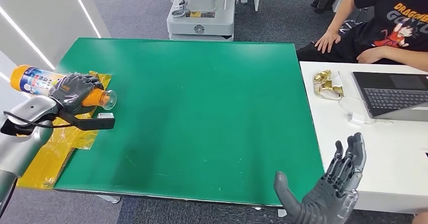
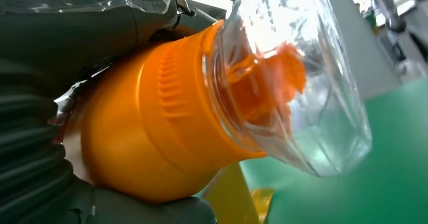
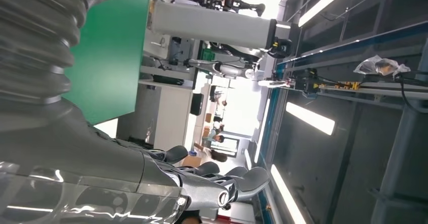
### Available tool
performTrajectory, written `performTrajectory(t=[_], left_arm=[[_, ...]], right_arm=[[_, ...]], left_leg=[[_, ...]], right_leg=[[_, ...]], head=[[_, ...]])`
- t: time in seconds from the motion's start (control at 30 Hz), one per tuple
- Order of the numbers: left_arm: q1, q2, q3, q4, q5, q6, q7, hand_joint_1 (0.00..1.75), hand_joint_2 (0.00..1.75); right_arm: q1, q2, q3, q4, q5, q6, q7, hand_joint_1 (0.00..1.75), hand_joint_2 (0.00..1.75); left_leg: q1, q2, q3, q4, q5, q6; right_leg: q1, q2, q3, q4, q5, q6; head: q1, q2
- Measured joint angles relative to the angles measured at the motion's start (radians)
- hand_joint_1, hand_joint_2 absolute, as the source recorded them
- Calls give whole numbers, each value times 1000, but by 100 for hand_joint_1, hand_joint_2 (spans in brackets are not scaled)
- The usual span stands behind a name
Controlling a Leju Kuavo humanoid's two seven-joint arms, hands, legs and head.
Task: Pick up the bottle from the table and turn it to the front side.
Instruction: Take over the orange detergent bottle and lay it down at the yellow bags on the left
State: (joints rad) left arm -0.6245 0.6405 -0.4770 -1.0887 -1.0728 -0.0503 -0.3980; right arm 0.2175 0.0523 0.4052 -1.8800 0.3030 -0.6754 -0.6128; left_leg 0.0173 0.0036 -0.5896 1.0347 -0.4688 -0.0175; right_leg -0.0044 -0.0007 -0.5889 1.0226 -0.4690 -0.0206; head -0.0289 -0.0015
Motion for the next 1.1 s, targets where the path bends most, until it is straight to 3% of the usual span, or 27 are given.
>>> performTrajectory(t=[0.17, 0.37, 0.73, 1.1], left_arm=[[-56, 0, -62, 154, 40, -10, -60, 175, 175], [-70, 1, -104, 252, 75, -22, -83, 175, 175], [-42, 37, -152, 273, 115, -42, -87, 175, 175], [-28, 32, -190, 273, 92, -29, -81, 175, 175]], right_arm=[[2, 12, -6, -28, 27, 22, 31, 0, 175], [8, 22, -19, -53, 32, 43, 34, 0, 175], [17, 34, -35, -67, 31, 62, 29, 0, 175], [25, 34, -39, -67, -5, 45, 10, 0, 175]], left_leg=[[0, 0, 0, 0, 0, 0], [0, 0, 0, 0, 0, 0], [0, 0, 0, 0, 0, 0], [0, 0, 0, 0, 0, 0]], right_leg=[[0, 0, 0, 0, 0, 0], [0, 1, 0, 0, 0, 0], [0, 0, 0, 0, 0, 0], [0, 0, 0, 0, 0, 0]], head=[[0, 0], [0, 0], [0, 0], [0, 0]])
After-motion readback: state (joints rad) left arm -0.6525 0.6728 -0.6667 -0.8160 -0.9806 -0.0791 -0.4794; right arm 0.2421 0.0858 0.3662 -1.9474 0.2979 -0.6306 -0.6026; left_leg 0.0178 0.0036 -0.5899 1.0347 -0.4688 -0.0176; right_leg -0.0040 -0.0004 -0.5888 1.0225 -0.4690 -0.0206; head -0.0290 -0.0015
